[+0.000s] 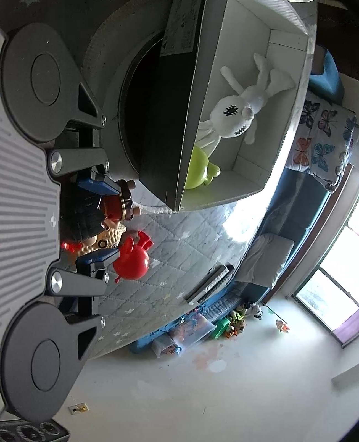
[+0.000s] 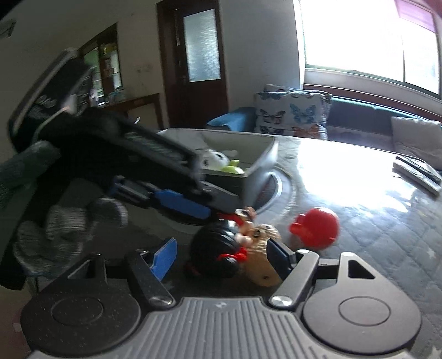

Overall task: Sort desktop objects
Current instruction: 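Grasp the black-and-red figure toy with the right gripper, then carry the black-and-red figure with the right gripper over the white box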

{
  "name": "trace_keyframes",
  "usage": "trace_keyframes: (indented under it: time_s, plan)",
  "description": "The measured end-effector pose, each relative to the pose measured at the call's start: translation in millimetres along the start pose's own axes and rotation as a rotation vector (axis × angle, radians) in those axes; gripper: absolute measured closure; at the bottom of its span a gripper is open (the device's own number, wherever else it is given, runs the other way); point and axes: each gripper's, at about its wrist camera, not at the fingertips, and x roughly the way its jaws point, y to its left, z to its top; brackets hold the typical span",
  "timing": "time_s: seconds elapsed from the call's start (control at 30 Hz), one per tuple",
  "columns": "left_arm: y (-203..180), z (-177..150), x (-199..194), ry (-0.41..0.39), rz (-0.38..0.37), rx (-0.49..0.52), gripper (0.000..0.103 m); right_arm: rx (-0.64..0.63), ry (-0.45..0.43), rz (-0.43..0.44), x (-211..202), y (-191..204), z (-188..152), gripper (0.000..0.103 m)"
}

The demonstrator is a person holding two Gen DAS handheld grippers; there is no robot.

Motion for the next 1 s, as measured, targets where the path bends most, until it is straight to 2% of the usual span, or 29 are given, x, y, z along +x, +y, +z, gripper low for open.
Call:
trace_keyframes:
  time_s: [0.23, 0.5, 0.73, 0.8, 1.0]
  plan:
    - [7, -2, 10, 0.028, 0.023, -0.012, 0.058, -0.035, 0.017, 0.003, 18, 10, 4, 0.029]
    - [15, 1, 13, 0.047, -0.009, -0.047, 0.058, -0.091, 0.048, -0.028, 34, 15, 9, 0.028]
    - [19, 0, 18, 0.060, -0.034, -0.075, 0.054, -0.096, 0.097, -0.050, 48, 18, 5, 0.031]
    - [20, -1, 18, 0.058, -0.039, -0.077, 0.054, -0.089, 0.103, -0.053, 49, 17, 2, 0.034]
    - [20, -6, 17, 0.058, -0.044, -0.090, 0.054, -0.061, 0.101, -0.049, 45, 18, 0, 0.035]
